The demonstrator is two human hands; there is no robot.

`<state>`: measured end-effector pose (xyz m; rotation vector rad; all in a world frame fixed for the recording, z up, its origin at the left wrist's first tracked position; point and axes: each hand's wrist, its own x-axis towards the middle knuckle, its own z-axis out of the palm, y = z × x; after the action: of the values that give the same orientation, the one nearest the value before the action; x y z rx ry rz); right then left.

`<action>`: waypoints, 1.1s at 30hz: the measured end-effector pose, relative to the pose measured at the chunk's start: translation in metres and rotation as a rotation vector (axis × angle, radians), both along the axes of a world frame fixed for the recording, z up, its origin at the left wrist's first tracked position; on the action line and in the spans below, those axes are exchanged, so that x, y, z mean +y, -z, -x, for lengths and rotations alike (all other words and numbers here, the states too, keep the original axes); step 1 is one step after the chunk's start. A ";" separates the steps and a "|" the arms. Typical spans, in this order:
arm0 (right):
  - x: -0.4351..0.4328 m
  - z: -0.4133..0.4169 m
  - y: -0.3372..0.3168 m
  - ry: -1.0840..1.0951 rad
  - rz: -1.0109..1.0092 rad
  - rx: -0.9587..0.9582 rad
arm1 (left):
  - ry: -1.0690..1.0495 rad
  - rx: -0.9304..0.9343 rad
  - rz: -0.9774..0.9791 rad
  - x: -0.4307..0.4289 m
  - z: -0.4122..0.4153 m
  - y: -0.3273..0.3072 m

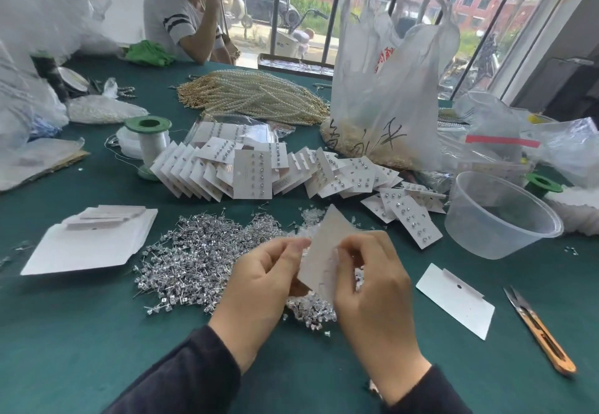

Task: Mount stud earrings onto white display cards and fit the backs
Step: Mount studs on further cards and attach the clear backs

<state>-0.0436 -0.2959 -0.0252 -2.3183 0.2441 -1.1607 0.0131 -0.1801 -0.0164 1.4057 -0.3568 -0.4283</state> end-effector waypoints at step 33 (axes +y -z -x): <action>-0.013 0.008 -0.017 -0.818 -1.835 0.064 | -0.197 -0.687 -0.569 0.029 -0.037 -0.011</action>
<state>-0.0519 -0.3085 -0.0082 -0.6070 0.1872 -0.0944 0.0496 -0.1509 -0.0051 2.1141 -0.6762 0.1539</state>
